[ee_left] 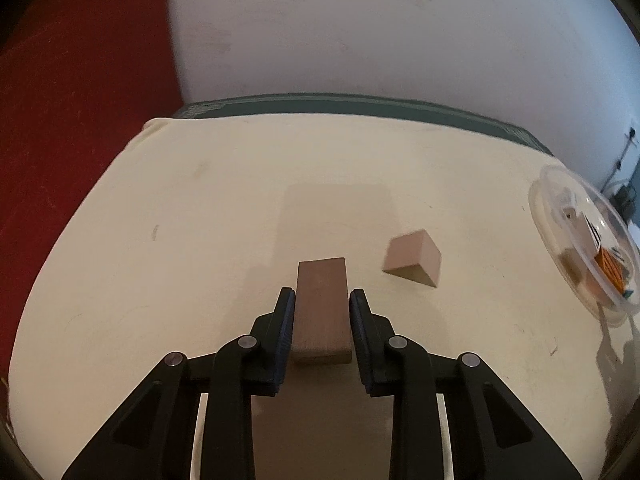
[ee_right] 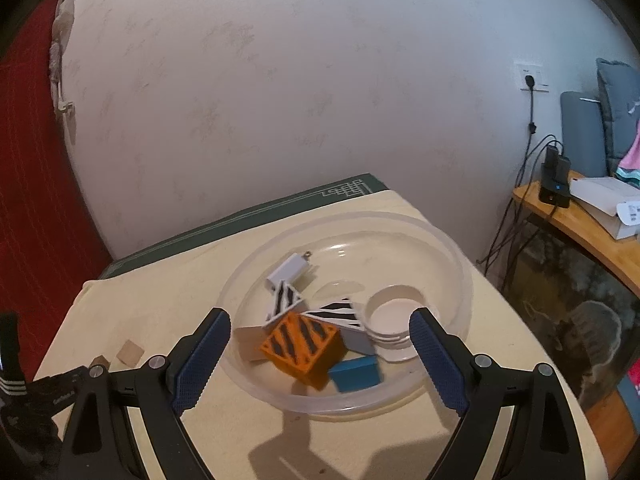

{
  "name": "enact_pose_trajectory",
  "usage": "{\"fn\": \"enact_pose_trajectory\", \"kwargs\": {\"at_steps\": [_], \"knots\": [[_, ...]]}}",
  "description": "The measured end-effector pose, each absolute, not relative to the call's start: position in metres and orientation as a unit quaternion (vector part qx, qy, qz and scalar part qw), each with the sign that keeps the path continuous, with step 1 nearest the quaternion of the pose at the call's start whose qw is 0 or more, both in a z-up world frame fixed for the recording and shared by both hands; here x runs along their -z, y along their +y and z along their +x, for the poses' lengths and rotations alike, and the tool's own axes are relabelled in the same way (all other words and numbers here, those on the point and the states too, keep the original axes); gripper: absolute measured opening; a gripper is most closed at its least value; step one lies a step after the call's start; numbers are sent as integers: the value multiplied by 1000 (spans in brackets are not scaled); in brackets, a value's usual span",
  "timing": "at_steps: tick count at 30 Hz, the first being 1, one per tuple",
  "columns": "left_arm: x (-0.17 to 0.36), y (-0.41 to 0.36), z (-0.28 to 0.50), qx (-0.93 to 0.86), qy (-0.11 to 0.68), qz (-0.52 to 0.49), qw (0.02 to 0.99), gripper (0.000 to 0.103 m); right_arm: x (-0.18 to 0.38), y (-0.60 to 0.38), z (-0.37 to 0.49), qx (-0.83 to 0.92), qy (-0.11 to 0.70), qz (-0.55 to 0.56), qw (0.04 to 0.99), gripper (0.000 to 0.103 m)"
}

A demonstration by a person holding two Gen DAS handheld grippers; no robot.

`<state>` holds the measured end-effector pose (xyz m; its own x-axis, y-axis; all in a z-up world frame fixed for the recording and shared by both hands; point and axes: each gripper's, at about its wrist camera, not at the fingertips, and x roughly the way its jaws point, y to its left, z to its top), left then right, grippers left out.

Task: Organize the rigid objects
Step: 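Grasp the long flat tan wooden block with the left tool, then grasp the small tan wooden cube with the right tool while the left tool holds the flat block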

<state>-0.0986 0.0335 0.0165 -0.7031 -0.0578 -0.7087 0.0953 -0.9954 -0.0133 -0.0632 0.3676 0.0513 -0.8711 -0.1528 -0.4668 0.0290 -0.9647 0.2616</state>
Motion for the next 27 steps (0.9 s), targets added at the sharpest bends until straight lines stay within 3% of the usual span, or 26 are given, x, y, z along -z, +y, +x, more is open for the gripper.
{"fn": "enact_pose_trajectory", "kwargs": {"at_steps": [12, 19, 27], "knots": [[-23, 22, -90, 931, 29, 361, 47, 28, -57, 261, -93, 910, -17, 319, 263, 93], [-24, 19, -88, 931, 40, 359, 48, 28, -37, 208, -119, 871, 51, 364, 325, 92], [-23, 17, -88, 929, 50, 362, 58, 28, -17, 165, -136, 838, 120, 394, 359, 78]]}}
